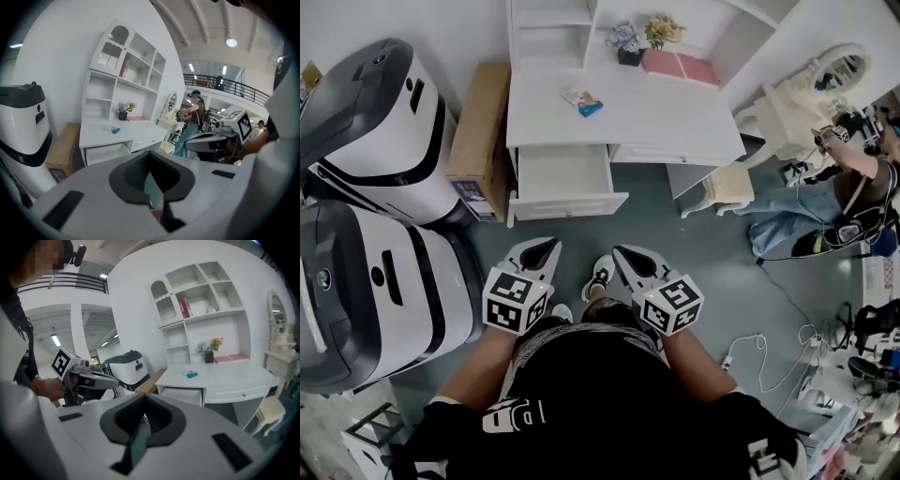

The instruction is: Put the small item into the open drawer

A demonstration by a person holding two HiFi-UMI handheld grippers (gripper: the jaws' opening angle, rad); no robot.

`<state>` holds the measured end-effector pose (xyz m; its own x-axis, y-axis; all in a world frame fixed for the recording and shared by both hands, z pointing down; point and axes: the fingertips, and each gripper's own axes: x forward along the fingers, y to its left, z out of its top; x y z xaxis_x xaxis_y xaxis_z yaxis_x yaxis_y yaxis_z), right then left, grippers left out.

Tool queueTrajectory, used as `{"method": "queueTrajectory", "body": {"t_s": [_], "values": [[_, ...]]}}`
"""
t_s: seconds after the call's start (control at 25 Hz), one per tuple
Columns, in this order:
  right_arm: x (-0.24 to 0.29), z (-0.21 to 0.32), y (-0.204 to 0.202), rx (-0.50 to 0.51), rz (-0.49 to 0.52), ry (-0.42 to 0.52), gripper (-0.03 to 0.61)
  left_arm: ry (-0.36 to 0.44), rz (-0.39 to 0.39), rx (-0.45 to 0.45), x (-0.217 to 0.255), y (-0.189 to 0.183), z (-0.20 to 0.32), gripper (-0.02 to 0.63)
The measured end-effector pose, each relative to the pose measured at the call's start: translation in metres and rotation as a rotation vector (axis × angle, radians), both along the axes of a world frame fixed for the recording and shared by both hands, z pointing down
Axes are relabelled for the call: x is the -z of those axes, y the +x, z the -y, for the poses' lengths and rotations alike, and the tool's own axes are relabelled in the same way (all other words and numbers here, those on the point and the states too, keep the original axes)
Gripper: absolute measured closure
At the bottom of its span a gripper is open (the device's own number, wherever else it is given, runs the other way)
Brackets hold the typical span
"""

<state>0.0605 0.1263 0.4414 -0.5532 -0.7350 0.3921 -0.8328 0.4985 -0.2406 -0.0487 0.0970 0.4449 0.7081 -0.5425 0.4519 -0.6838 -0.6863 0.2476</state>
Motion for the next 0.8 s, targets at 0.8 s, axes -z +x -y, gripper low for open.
{"method": "queueTrajectory", "body": {"t_s": [0.8], "values": [[-0.013,0.144,0.03,0.038,0.088,-0.009,0.571,-0.024,0.05,0.058,-0.011,0.031,0.123,0.6]]}}
